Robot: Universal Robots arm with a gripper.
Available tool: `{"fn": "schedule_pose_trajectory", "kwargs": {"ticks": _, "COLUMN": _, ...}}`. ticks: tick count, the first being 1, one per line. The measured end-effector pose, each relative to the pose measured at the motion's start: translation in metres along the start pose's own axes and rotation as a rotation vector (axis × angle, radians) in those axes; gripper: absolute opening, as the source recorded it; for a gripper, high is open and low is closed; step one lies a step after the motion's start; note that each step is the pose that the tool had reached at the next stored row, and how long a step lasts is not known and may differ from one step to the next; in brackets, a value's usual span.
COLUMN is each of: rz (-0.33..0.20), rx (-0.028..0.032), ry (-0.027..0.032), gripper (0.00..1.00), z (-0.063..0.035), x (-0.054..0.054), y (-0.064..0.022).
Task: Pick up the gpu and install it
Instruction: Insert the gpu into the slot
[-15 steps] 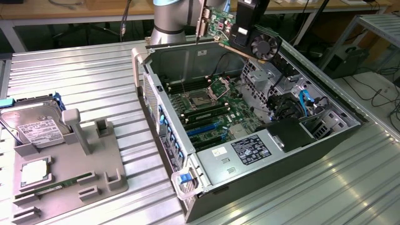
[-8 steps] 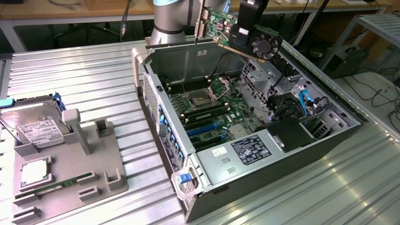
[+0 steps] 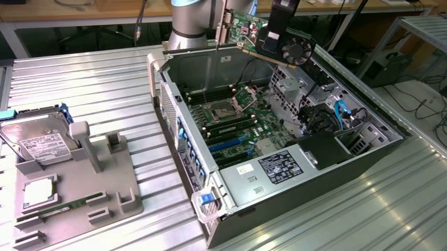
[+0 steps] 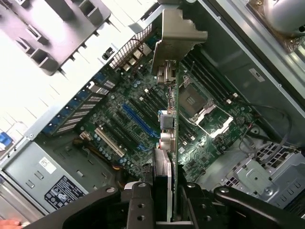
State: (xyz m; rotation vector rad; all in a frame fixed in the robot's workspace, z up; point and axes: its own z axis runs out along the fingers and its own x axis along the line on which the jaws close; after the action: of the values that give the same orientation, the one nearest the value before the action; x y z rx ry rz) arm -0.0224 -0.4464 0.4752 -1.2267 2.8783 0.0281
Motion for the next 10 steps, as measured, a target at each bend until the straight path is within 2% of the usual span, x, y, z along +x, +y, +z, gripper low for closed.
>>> {"fn": "schedule_pose_trajectory", "kwargs": {"ticks": 10, "rz": -0.108, "rx": -0.002, "ry": 0.0013, "gripper": 0.28, "z": 0.0, "x": 0.0, "y": 0.0}}
